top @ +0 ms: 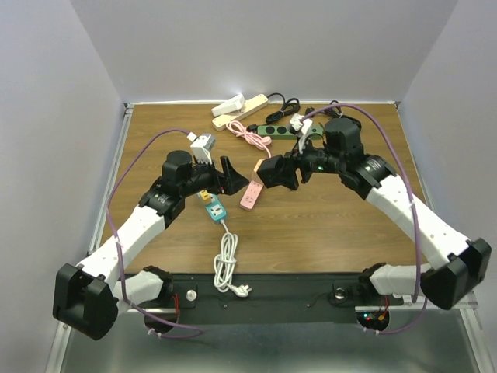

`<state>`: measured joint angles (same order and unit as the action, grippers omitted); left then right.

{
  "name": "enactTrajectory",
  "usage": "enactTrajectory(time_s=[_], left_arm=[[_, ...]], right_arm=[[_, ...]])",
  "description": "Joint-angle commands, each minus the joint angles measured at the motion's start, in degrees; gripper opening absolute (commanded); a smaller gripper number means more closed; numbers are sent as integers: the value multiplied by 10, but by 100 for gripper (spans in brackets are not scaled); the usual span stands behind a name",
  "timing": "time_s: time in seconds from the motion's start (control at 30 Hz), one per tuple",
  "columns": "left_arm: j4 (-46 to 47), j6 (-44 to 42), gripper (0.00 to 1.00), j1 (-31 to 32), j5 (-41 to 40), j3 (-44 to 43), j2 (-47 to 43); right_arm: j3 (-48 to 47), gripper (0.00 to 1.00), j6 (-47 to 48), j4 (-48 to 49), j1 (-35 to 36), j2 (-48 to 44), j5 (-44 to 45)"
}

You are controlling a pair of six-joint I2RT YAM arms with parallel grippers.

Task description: Insert the plug

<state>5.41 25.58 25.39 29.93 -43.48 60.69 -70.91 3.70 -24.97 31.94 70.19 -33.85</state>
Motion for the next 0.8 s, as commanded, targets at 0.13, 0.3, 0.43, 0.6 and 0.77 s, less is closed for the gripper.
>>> enactTrajectory(time_s=[0.13, 0.3, 0.43, 0.6, 0.77], left_arm=[[8, -56, 93, 0, -160, -7, 73], [18, -81, 84, 0, -189, -34, 147], [32, -83, 64, 1, -184, -46, 181], [58, -77, 53, 2, -176, -42, 213], [57, -72, 51, 2, -197, -47, 240]], right_arm=[[-41, 0, 32, -34, 22, 122, 84], [-54, 1, 46, -38, 36, 184, 124], [-63, 0, 54, -38, 54, 209, 135], [-68, 0, 72, -33, 78, 234, 155], [-76, 0, 82, -26, 86, 260, 176]])
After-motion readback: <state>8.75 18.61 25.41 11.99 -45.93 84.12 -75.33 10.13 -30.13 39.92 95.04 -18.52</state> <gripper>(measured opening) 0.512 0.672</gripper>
